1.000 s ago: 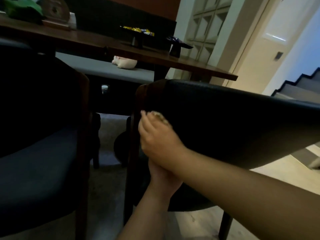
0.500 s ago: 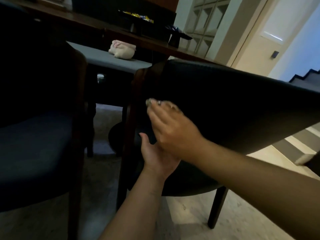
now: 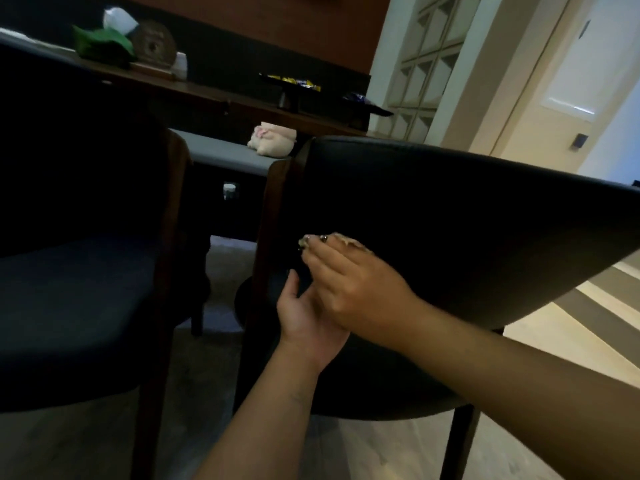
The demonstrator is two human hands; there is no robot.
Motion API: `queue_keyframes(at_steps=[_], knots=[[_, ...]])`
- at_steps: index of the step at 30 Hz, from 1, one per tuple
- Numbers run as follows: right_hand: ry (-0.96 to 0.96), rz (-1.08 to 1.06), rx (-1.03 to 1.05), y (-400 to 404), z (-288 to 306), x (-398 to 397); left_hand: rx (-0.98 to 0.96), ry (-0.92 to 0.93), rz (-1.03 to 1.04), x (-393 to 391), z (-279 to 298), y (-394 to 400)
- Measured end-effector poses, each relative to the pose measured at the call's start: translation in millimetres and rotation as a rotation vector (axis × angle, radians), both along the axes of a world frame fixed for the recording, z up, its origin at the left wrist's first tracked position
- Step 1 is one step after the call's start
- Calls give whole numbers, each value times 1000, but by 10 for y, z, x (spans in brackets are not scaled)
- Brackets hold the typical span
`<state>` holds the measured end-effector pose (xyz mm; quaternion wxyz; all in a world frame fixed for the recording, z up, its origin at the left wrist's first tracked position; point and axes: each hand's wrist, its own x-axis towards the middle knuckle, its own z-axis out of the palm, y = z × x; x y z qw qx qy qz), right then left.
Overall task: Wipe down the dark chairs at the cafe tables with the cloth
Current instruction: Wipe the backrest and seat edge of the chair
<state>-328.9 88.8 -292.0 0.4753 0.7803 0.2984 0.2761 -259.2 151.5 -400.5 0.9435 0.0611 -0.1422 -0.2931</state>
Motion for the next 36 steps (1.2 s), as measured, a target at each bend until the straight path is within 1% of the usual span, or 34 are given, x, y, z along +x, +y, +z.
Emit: queue_keyframes(at_steps=[2,4,5,7,9,10,11,13,14,15,16,17,19,20,21,23,24,25,28,30,31,33,36], knots=[[-49,104,203,21,118,-42,-9,-20,-8,3,8,-20],[-189,277,443,-24,347,-88,33,13,30,5,33,-58],[-280,321,529,-78,490,-102,60,35,43,23,26,-70],[-408,355,594,-198,689,-67,93,59,72,30,37,-88],[-415,353,522,-234,607,-5,109,85,83,28,22,-82],[-369,345,440,-231,458,3,114,87,86,20,9,-70],[-295,326,344,-244,271,5,120,77,82,31,-23,-59],[-113,203,150,-273,-74,-45,147,36,67,33,-55,-8],[-48,132,91,-266,-178,-88,152,39,52,33,-50,17],[-9,95,75,-251,-232,-117,157,56,48,47,-37,15],[-2,103,112,-226,-223,-138,172,66,68,67,1,-4],[-14,149,206,-193,-145,-158,214,58,111,93,42,-35],[-110,345,441,-179,144,-185,336,7,233,97,144,-123],[-177,416,529,-216,314,-202,347,0,246,95,160,-159],[-245,440,566,-279,465,-208,331,0,240,79,159,-181],[-353,408,529,-405,588,-172,289,-2,236,49,133,-184],[-366,397,482,-434,527,-148,263,-5,238,45,119,-173],[-342,379,432,-443,405,-138,241,-12,232,45,104,-156],[-150,309,273,-484,-21,-167,176,-14,126,25,119,-74],[-106,262,200,-493,-109,-219,180,-34,92,-4,138,-9],[-92,270,212,-484,-79,-239,181,-44,86,-23,151,2],[-93,327,317,-461,95,-272,213,-52,120,-43,183,-22],[-243,471,515,-544,503,-251,303,-58,221,-47,224,-77]])
